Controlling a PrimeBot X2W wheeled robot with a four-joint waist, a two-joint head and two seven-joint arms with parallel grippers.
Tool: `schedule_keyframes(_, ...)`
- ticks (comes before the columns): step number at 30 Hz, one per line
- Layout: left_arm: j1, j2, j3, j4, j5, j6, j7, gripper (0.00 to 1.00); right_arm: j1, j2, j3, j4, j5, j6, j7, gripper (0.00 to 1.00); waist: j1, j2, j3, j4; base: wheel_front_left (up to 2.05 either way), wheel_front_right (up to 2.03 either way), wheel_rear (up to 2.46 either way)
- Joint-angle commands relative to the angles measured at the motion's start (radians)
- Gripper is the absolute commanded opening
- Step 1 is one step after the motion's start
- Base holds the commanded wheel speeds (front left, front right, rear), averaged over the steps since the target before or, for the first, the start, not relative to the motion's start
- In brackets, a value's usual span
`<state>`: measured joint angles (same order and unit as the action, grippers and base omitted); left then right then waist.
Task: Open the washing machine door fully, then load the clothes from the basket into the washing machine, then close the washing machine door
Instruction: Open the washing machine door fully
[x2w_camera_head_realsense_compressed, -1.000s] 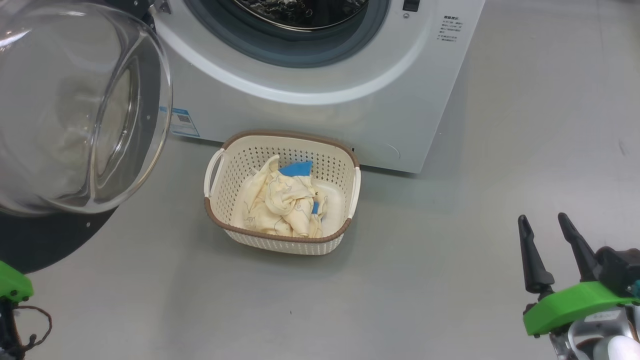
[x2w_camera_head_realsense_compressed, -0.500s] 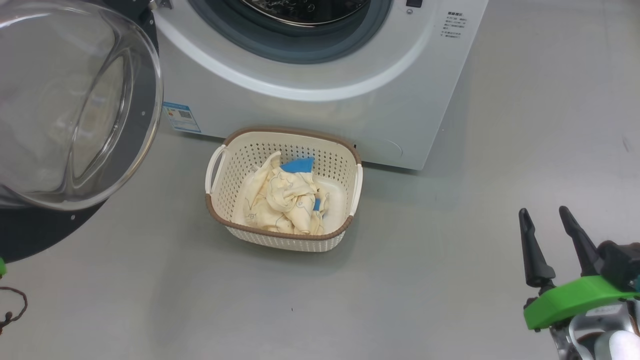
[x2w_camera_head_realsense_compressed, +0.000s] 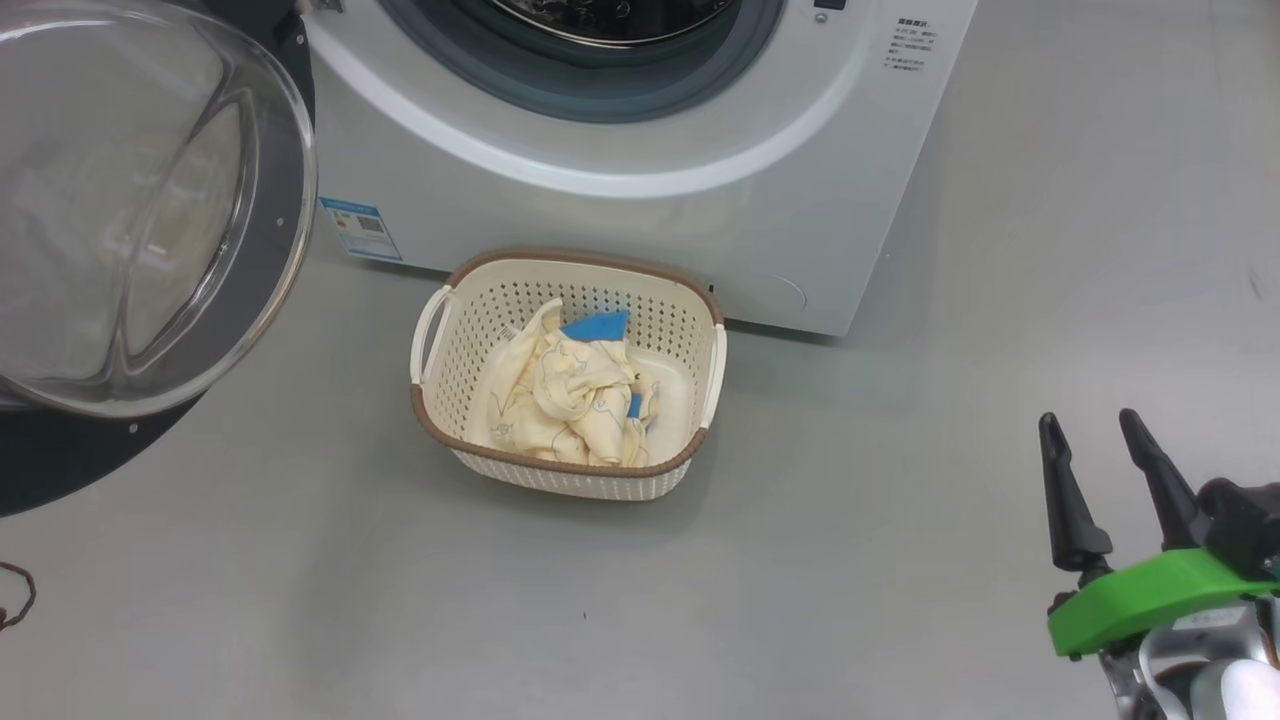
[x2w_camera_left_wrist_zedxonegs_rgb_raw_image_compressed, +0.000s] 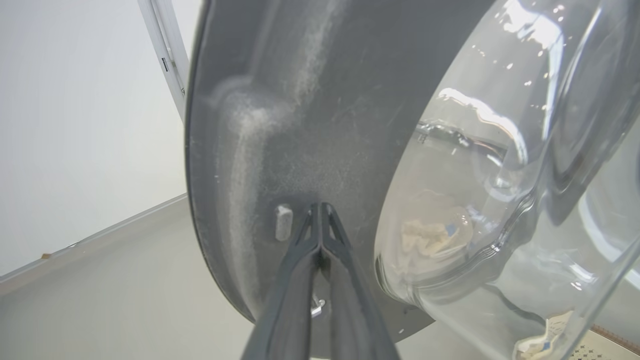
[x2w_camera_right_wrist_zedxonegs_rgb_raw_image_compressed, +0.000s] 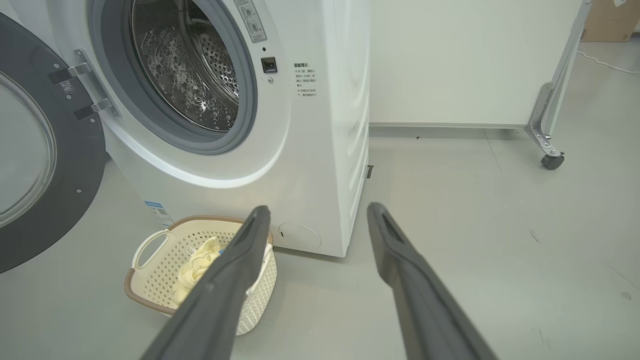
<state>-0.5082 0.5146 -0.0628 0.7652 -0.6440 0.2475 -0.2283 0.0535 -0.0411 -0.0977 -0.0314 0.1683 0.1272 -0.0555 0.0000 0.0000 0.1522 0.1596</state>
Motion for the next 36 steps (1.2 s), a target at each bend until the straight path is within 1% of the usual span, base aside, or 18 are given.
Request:
schedule_keyframes(1,-0.047,0.063,0.047,-0.013,0.002,0.043,-0.017,0.00,-0.043,-0.009,0.020,-0.042,0.002,0.003,0.000,1.00,0.0000,0.0000,0.000,0.000,0.00,0.00,0.00)
schedule_keyframes(4,-0.036,0.049,0.055,-0.026,0.006,0.033,-0.027,0.00,-0.045,-0.009,0.020,-0.043,0.002,0.003,-0.002,1.00,0.0000,0.0000,-0.001,0.000,0.00,0.00,0.00)
schedule_keyframes(8,0.002,0.023,0.075,-0.074,0.019,0.035,-0.032,0.00,-0.042,-0.009,0.018,-0.042,0.002,0.003,-0.004,1.00,0.0000,0.0000,-0.007,0.000,0.00,0.00,0.00)
schedule_keyframes(16,0.121,-0.046,0.145,-0.269,0.082,0.049,-0.033,0.00,-0.034,-0.009,0.015,-0.039,0.003,0.003,-0.003,1.00,0.0000,0.0000,-0.023,0.002,0.00,0.00,0.00)
schedule_keyframes(18,0.139,-0.054,0.149,-0.294,0.093,0.051,-0.033,0.00,-0.034,-0.009,0.014,-0.039,0.003,0.003,-0.003,1.00,0.0000,0.0000,-0.025,0.002,0.00,0.00,0.00)
schedule_keyframes(23,0.219,-0.100,0.143,-0.410,0.138,0.051,-0.033,0.00,-0.030,-0.009,0.016,-0.039,0.000,0.003,-0.003,1.00,0.0000,0.0000,-0.036,0.000,0.00,0.00,0.00)
schedule_keyframes(24,0.232,-0.109,0.136,-0.428,0.145,0.049,-0.033,0.21,-0.028,-0.009,0.016,-0.039,0.000,0.003,-0.004,1.00,0.0000,0.0000,-0.042,0.001,0.00,0.00,0.00)
schedule_keyframes(25,0.245,-0.118,0.128,-0.447,0.154,0.046,-0.033,0.39,-0.025,-0.009,0.018,-0.042,0.000,0.003,-0.004,1.00,0.0000,0.0000,-0.044,0.001,0.00,0.00,0.00)
schedule_keyframes(26,0.256,-0.126,0.119,-0.464,0.163,0.043,-0.033,0.45,-0.022,-0.009,0.021,-0.047,0.000,0.003,-0.004,1.00,0.0000,0.0000,-0.047,0.000,0.00,0.00,0.00)
schedule_keyframes(27,0.265,-0.133,0.109,-0.481,0.171,0.041,-0.033,0.54,-0.018,-0.009,0.023,-0.051,0.000,0.003,-0.004,1.00,0.0000,0.0000,-0.049,-0.001,0.00,0.00,0.00)
schedule_keyframes(28,0.273,-0.140,0.101,-0.496,0.175,0.037,-0.033,0.72,-0.014,-0.009,0.025,-0.054,-0.001,0.003,-0.003,1.00,0.0000,0.0000,-0.051,-0.003,0.00,0.00,0.00)
schedule_keyframes(29,0.281,-0.145,0.092,-0.509,0.180,0.034,-0.033,0.77,-0.011,-0.009,0.028,-0.058,-0.002,0.003,-0.001,1.00,0.0000,0.0000,-0.053,-0.005,0.00,0.00,0.00)
schedule_keyframes(30,0.287,-0.151,0.083,-0.524,0.186,0.031,-0.033,0.85,-0.008,-0.009,0.029,-0.061,-0.003,0.003,0.000,1.00,0.0000,0.0000,-0.054,-0.007,0.00,0.00,0.00)
schedule_keyframes(31,0.292,-0.158,0.074,-0.536,0.190,0.030,-0.033,0.98,-0.007,-0.009,0.031,-0.065,-0.005,0.003,0.002,1.00,0.0000,0.0000,-0.054,-0.010,0.00,0.00,0.00)
schedule_keyframes(32,0.296,-0.164,0.065,-0.549,0.195,0.029,-0.033,1.00,-0.005,-0.009,0.032,-0.068,-0.007,0.003,0.004,1.00,0.0000,0.0000,-0.055,-0.013,0.00,0.00,0.00)
schedule_keyframes(36,0.309,-0.180,0.024,-0.589,0.211,0.021,-0.032,1.00,-0.003,-0.009,0.039,-0.078,-0.011,0.003,0.008,1.00,0.0000,0.0000,-0.056,-0.029,0.00,0.00,0.00)
